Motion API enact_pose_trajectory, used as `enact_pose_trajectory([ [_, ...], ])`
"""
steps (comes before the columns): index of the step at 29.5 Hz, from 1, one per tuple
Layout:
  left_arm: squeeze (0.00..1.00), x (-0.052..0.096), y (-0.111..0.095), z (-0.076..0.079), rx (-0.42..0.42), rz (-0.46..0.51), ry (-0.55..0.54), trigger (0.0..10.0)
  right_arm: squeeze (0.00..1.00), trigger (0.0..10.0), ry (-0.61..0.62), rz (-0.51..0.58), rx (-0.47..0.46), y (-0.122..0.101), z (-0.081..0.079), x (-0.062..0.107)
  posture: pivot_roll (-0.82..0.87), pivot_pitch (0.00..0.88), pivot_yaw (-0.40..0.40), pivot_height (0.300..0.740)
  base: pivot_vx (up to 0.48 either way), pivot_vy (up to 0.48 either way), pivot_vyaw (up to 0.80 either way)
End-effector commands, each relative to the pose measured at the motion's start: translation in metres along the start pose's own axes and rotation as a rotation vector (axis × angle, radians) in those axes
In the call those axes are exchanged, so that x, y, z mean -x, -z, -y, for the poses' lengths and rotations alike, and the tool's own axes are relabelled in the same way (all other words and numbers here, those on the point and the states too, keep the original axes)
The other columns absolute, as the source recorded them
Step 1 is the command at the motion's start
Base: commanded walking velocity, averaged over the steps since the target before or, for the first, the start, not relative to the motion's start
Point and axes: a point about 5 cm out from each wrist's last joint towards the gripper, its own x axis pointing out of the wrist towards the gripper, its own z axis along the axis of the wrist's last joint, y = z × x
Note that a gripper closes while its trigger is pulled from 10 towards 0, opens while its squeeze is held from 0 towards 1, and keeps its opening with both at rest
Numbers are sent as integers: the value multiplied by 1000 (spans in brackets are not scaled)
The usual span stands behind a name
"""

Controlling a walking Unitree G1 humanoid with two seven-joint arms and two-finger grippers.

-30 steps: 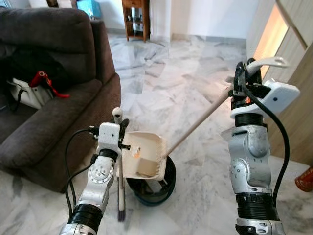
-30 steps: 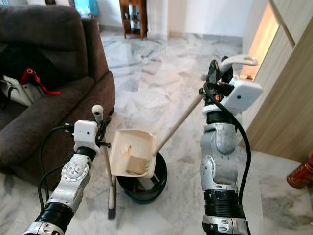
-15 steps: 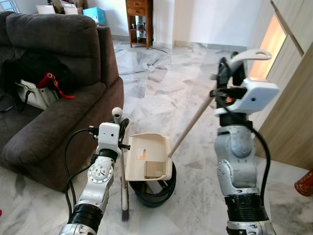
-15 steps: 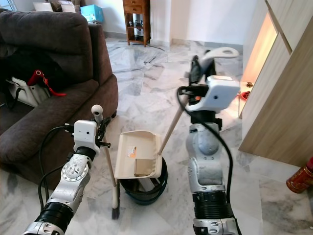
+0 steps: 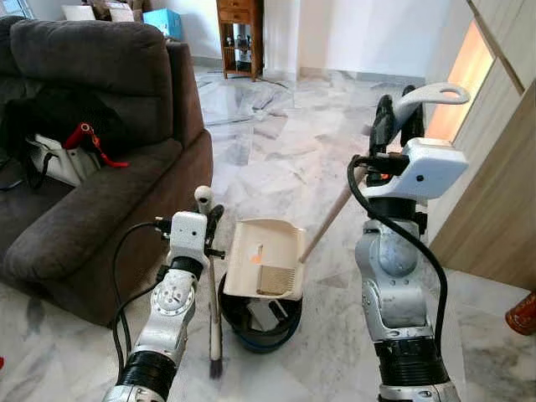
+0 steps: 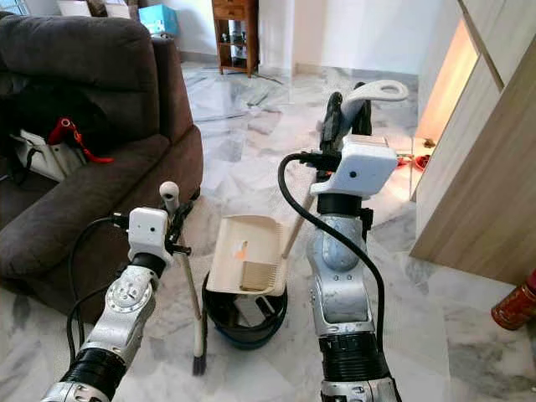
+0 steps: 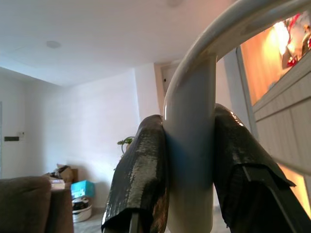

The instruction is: Sweep floor

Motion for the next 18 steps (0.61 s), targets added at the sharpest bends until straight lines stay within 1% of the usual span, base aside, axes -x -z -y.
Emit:
enact_pose_trajectory([
  [1,0,-3,-12,3,10,60,38,10000,0,10000,-3,145,-14,-26,-5,-6,-55,0,33,740,0,0,0],
  [3,0,1,-11,10,10,57,111,10000,0,10000,-44,161,6,-28,-12,-5,-56,0,35,740,0,0,0],
  [4,0,3,-11,10,-1,58,120,10000,0,10000,-51,164,7,-28,-14,-5,-56,0,35,740,0,0,0],
  [5,0,9,-9,5,-18,53,109,10000,0,10000,-54,160,-1,-28,-17,-3,-50,0,36,740,0,0,0],
  [9,0,20,-7,-7,-46,43,74,10000,0,10000,-56,152,-11,-27,-19,-1,-42,0,37,740,0,0,0],
  [12,0,32,-7,-23,-70,30,-5,10000,0,10000,-49,150,-11,-26,-20,0,-32,0,37,740,0,0,0],
  [13,0,32,-7,-23,-70,30,-5,10000,0,10000,-49,150,-11,-26,-20,0,-32,0,37,740,0,0,0],
  [15,0,42,-10,-37,-91,25,-67,10000,0,10000,-47,152,-11,-26,-20,0,-27,0,37,740,0,0,0],
  [18,0,47,-13,-41,-99,21,-91,10000,0,10000,-46,153,-9,-26,-20,0,-21,0,36,740,0,0,0],
])
